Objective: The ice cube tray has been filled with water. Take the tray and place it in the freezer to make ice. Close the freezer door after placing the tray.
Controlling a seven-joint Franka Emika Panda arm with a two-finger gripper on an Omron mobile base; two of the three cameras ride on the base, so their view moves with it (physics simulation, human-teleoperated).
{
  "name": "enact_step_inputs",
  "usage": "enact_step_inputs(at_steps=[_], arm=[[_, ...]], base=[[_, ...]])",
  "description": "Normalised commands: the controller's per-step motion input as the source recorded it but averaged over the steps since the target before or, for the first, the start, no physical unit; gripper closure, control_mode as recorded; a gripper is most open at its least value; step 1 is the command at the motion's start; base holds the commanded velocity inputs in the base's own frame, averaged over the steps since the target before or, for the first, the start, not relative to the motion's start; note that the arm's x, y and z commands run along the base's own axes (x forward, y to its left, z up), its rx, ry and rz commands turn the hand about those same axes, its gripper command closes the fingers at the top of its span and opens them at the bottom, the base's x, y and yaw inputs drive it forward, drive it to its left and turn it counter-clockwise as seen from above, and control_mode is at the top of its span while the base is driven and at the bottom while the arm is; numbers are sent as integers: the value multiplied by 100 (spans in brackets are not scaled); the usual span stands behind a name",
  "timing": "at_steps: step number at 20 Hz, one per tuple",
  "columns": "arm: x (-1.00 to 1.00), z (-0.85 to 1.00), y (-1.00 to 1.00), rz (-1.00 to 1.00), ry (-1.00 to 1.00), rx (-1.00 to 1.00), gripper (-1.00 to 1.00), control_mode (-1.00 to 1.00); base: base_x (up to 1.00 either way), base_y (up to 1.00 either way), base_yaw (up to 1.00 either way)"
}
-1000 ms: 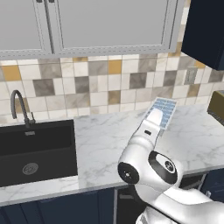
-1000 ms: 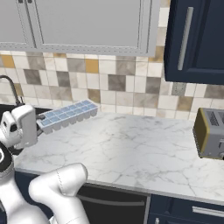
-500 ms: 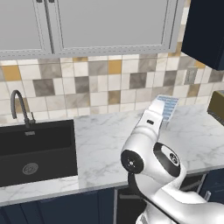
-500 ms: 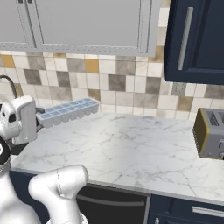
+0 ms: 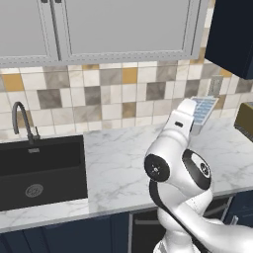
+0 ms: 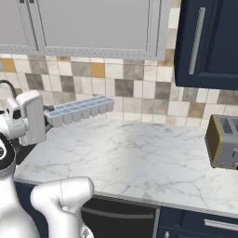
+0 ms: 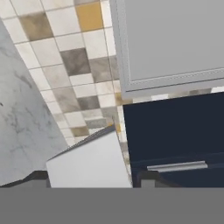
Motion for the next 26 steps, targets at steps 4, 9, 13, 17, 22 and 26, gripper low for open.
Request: enact_step_inputs(at_steps=[4, 9, 13, 17, 22, 26], arm=[[6, 0, -46, 9, -9, -5, 100, -100], [1, -2, -29, 10, 0, 0, 100, -100], [-5, 0, -41, 8, 0, 0, 100, -100], [-7, 0, -45, 9, 0, 0, 100, -100], [0, 0, -41, 8, 0, 0, 100, -100], [0, -14, -21, 8, -2, 0, 100, -100]], base=[[0, 0, 0], [0, 0, 0], [0, 0, 0], [0, 0, 0], [0, 0, 0], [0, 0, 0]])
